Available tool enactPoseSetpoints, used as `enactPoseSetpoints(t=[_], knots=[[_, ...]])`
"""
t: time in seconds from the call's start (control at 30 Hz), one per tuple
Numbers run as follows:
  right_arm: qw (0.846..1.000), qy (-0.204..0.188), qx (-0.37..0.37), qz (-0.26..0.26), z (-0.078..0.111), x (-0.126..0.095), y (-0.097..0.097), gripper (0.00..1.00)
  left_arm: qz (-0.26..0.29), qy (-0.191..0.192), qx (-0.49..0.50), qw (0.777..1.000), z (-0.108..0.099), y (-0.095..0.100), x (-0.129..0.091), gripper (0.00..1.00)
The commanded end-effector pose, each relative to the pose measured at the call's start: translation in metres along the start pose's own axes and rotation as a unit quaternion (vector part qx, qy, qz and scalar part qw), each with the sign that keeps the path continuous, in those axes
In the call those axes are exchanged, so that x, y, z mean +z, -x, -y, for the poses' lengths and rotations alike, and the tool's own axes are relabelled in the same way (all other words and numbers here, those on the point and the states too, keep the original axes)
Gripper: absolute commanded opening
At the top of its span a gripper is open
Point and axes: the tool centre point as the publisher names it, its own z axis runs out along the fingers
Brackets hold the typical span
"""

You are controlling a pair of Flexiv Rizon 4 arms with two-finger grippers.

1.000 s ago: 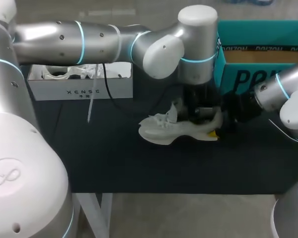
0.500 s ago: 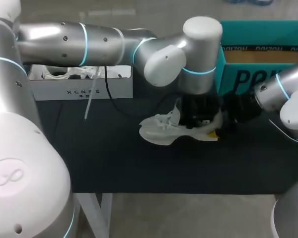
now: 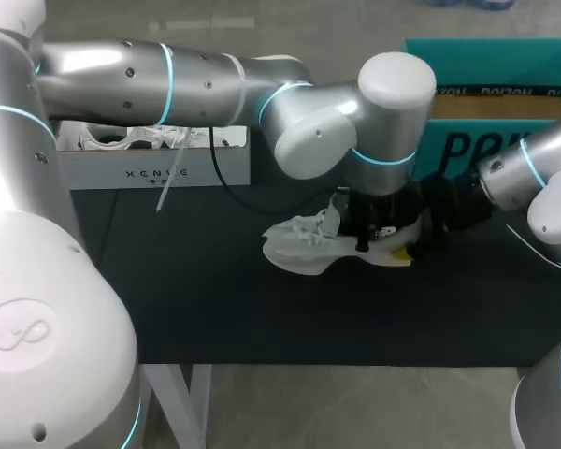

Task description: Take the shoe out of the shoebox, open the shoe tongue, remove and reinsert the insole, then place the shoe into the shoebox

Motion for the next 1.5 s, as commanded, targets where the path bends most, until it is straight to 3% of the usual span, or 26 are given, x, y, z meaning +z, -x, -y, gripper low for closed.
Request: enactPoseSetpoints(t=[0.03, 0.17, 0.23, 0.27, 0.3, 0.5, 0.9, 1.33, 1.5], knots=[[1.000, -0.001, 0.000, 0.001, 0.000, 0.001, 0.001, 0.00, 0.007, -0.026, 0.000, 1.000, -0.012, 0.000, 0.009, 0.38], [1.000, -0.001, 0.000, 0.001, 0.000, 0.001, 0.001, 0.00, -0.002, -0.045, 0.005, 0.999, -0.013, 0.005, 0.022, 0.42], [1.000, -0.001, 0.000, 0.001, 0.000, 0.001, 0.001, 0.00, -0.005, -0.046, 0.005, 0.999, -0.012, 0.006, 0.031, 0.38], [1.000, -0.001, 0.000, 0.001, 0.000, 0.001, 0.001, 0.00, -0.006, -0.046, 0.002, 0.999, -0.011, 0.006, 0.035, 0.26], [1.000, -0.001, 0.000, 0.001, 0.000, 0.001, 0.001, 0.00, -0.005, -0.046, 0.002, 0.999, -0.011, 0.006, 0.037, 0.00], [1.000, -0.001, 0.000, 0.001, 0.000, 0.001, 0.001, 0.00, -0.003, -0.040, -0.009, 0.999, -0.013, 0.000, 0.040, 0.00], [1.000, -0.001, 0.000, 0.001, 0.000, 0.001, 0.001, 0.00, -0.018, -0.058, -0.105, 0.993, -0.040, -0.001, 0.004, 0.00], [1.000, -0.001, 0.000, 0.001, 0.000, 0.001, 0.001, 0.00, -0.051, -0.116, -0.133, 0.983, -0.061, 0.003, -0.025, 0.00], [1.000, -0.001, 0.000, 0.001, 0.000, 0.001, 0.001, 0.00, -0.066, -0.146, -0.108, 0.981, -0.051, 0.003, -0.045, 0.00]])
